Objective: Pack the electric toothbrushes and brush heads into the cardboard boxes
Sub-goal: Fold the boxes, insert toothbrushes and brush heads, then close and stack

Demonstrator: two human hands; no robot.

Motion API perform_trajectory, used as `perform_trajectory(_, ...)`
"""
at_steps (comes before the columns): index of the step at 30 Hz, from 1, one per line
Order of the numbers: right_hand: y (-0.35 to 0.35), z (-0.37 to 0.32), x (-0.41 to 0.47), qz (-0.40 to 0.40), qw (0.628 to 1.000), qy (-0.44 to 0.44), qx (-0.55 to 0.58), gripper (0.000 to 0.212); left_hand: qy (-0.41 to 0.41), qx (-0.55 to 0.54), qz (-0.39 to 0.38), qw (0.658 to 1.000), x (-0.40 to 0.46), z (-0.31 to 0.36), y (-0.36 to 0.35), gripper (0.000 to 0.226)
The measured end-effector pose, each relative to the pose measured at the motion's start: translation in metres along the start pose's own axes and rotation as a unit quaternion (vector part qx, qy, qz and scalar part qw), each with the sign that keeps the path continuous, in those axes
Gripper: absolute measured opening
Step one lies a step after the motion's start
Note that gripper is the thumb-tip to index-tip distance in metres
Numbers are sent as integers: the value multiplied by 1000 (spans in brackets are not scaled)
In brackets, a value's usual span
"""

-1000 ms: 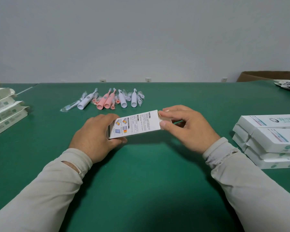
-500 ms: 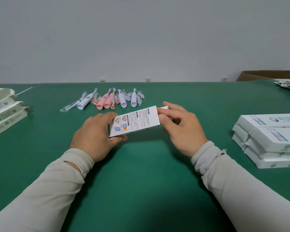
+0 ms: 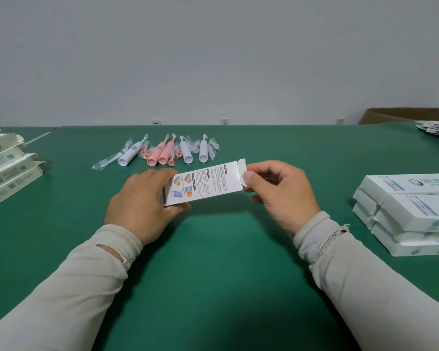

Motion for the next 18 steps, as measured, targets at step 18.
perform_trajectory(18,28,9,-2,116,992,-42,35,12,-87,-106,-40,990,-17,23,-6,65)
Point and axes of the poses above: each hand's wrist, its own x-axis towards the middle knuckle, its own y-axis out of the back of the hand, z = x × y, the point moved 10 cm from there along x, towards the middle knuckle, and after that the axes turned 14 degrees about y, right-handed, at the moved point
